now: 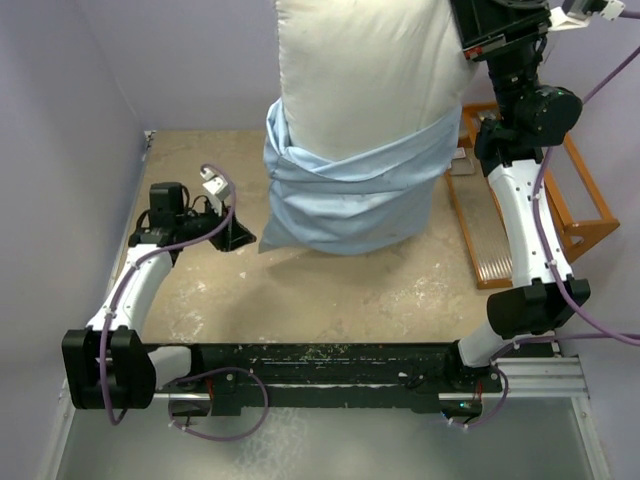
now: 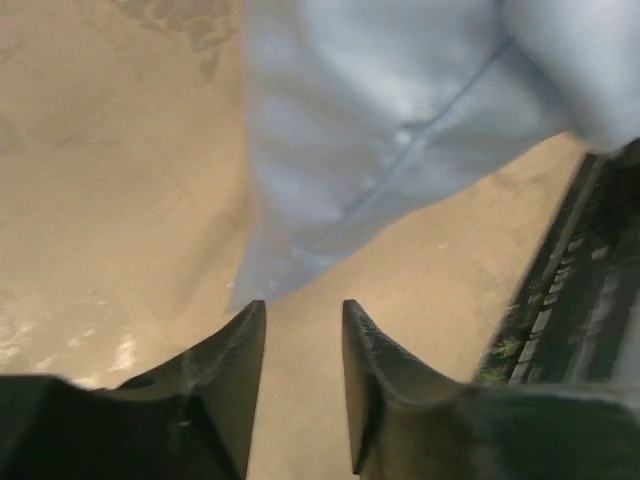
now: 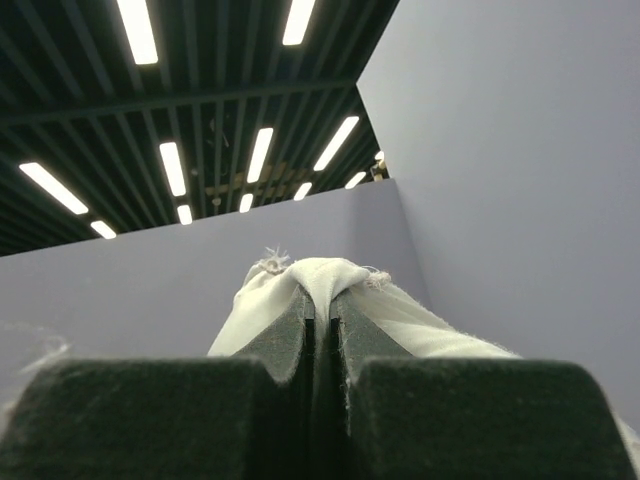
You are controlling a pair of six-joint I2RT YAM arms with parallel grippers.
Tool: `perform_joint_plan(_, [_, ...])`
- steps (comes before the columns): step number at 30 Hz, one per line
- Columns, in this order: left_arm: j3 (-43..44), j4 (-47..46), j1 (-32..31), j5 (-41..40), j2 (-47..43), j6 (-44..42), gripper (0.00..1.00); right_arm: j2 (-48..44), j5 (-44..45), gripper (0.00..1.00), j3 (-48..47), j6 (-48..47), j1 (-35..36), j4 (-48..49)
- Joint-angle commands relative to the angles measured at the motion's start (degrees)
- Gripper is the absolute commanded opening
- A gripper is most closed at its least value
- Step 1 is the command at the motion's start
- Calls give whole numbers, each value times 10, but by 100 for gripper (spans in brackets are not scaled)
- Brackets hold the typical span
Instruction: Remove the pillowcase from the pillow
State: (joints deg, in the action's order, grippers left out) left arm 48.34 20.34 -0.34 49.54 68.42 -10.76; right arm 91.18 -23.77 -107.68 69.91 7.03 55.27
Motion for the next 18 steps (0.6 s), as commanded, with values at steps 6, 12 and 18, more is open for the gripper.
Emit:
perform_joint_plan(6, [113, -167, 27, 261, -35, 184, 99, -27, 81, 0, -13, 56, -4, 109])
perform_joint_plan(12, [185, -143, -18, 241, 47, 143, 99, -4, 83, 0, -48, 80, -4, 121])
perform_joint_plan(18, [183, -190, -48, 218, 75, 149, 100, 1, 78, 0, -70, 79, -4, 102])
